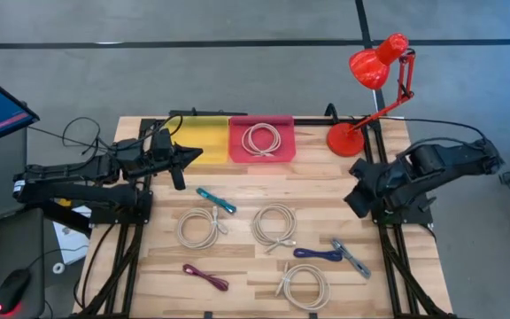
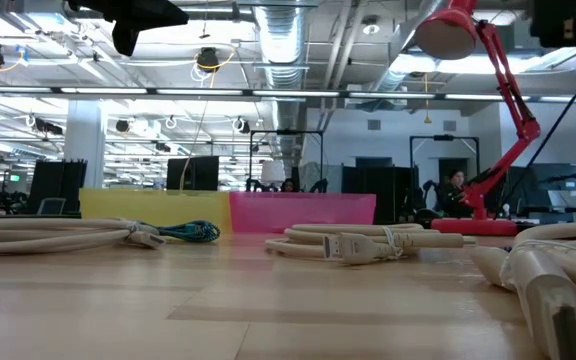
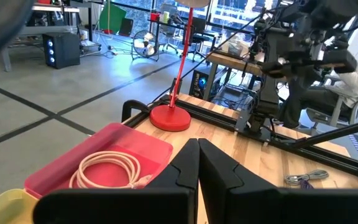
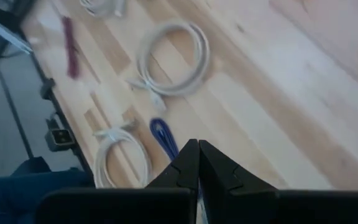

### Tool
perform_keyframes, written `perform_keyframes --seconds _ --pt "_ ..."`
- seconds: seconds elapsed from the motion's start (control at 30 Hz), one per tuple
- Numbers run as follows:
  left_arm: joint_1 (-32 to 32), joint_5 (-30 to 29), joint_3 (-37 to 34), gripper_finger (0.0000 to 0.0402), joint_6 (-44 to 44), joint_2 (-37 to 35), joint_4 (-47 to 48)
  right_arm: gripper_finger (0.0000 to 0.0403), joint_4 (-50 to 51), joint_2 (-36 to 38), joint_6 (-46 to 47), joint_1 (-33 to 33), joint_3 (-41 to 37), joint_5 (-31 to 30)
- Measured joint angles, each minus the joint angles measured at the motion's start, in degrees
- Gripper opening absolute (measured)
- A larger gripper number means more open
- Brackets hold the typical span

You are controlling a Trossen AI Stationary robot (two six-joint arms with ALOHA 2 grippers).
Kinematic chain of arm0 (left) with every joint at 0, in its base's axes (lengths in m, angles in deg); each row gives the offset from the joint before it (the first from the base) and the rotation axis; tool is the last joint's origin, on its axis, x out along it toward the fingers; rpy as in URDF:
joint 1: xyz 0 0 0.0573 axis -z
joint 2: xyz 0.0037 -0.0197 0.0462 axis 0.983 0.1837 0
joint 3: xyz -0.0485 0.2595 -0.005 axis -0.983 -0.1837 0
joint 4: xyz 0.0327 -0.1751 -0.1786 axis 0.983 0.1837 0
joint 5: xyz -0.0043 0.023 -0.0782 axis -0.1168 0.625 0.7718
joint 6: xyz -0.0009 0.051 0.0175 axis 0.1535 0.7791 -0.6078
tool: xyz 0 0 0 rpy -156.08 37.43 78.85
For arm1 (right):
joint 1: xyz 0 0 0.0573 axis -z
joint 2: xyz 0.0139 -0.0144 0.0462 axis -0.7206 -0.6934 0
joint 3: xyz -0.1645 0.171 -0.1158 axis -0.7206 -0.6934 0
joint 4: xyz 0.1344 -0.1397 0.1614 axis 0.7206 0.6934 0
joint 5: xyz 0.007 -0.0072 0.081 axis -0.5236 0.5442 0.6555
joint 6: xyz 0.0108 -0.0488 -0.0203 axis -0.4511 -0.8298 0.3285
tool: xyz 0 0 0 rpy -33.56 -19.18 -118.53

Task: Pick & Place USB Port
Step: Put the white charger cable into the yellow bin

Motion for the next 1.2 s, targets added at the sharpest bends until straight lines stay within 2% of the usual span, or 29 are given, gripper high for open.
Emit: perform_keyframes --seconds 0.2,0.53,0.73,0.83,1.0,1.2 --pt "0.0 0.0 0.0 0.0006 -0.01 0.0 0.0 0.0 5.99 -2.75 10.78 -5.47 0.0 2.91" --pt "0.0 0.0 0.0 0.0006 -0.1 0.0 -0.02 0.0 7.01 -5.82 27.62 -13.21 0.0 7.84" --pt "0.0 0.0 0.0 0.0006 0.04 -0.02 -0.02 0.0 9.1 -8.67 36.38 -16.13 0.0 14.7" --pt "0.0 0.0 0.0 0.0006 0.03 -0.02 -0.02 0.0 8.34 -10.5 37.97 -17.81 0.0 17.84" --pt "0.0 0.0 0.0 0.0006 0.03 -0.02 -0.02 0.0011 5.39 -14.18 38.31 -20.36 0.0 18.23" --pt "0.0 0.0 0.0 0.0006 0.03 0.0 0.0 0.0071 6.31 -20.44 38.3 -22.39 0.0 17.78"
